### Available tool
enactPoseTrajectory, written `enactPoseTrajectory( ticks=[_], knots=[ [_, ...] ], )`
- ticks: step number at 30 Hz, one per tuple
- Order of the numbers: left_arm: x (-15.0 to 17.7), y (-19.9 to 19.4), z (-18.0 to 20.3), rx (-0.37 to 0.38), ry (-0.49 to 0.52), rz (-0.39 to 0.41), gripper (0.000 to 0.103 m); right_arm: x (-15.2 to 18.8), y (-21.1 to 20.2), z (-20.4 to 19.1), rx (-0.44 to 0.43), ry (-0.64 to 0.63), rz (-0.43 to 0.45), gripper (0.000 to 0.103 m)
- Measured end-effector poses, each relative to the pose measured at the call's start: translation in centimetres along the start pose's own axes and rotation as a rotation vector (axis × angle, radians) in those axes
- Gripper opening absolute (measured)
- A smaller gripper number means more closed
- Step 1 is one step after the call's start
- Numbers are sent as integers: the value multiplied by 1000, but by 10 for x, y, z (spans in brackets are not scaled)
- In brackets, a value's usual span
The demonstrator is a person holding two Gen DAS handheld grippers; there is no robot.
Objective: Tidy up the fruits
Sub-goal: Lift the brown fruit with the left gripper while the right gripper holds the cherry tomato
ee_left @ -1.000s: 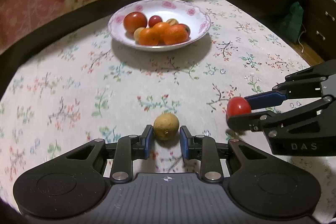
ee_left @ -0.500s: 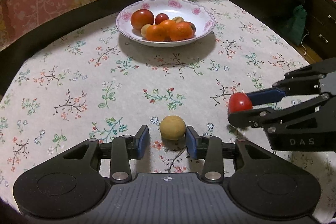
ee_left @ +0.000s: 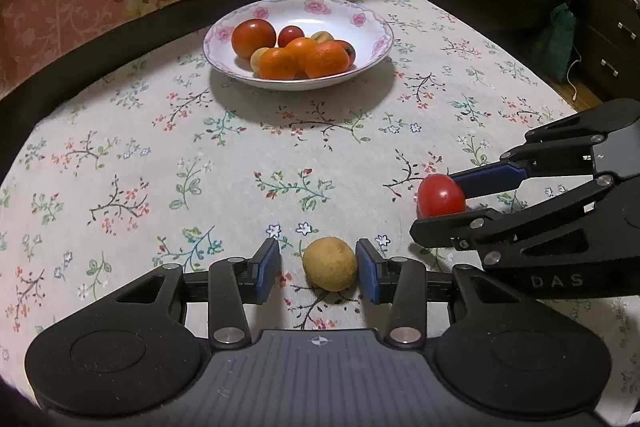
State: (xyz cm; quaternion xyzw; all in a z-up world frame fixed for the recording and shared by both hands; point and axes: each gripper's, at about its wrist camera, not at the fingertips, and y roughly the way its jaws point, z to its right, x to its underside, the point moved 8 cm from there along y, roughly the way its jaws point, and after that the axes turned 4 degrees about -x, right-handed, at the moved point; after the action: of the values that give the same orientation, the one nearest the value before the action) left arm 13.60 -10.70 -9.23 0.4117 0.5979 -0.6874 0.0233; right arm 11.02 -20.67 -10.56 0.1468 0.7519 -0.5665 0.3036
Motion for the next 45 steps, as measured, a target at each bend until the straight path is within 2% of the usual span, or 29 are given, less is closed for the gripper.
enactPoseTrajectory(
  ticks=[7,12,17,45],
  knots=[
    [3,-4,4,-1,8,3,50,0,-1,1,-5,9,8,37],
    [2,-4,9,-10,26,6,43,1,-1,1,-4,-2,10,37],
    [2,-4,12,0,28,8,36,0,-3,2,3,1,16,31],
    [1,-2,12,4,36,4,35,-3,4,2,-1,-15,14,30]
  ],
)
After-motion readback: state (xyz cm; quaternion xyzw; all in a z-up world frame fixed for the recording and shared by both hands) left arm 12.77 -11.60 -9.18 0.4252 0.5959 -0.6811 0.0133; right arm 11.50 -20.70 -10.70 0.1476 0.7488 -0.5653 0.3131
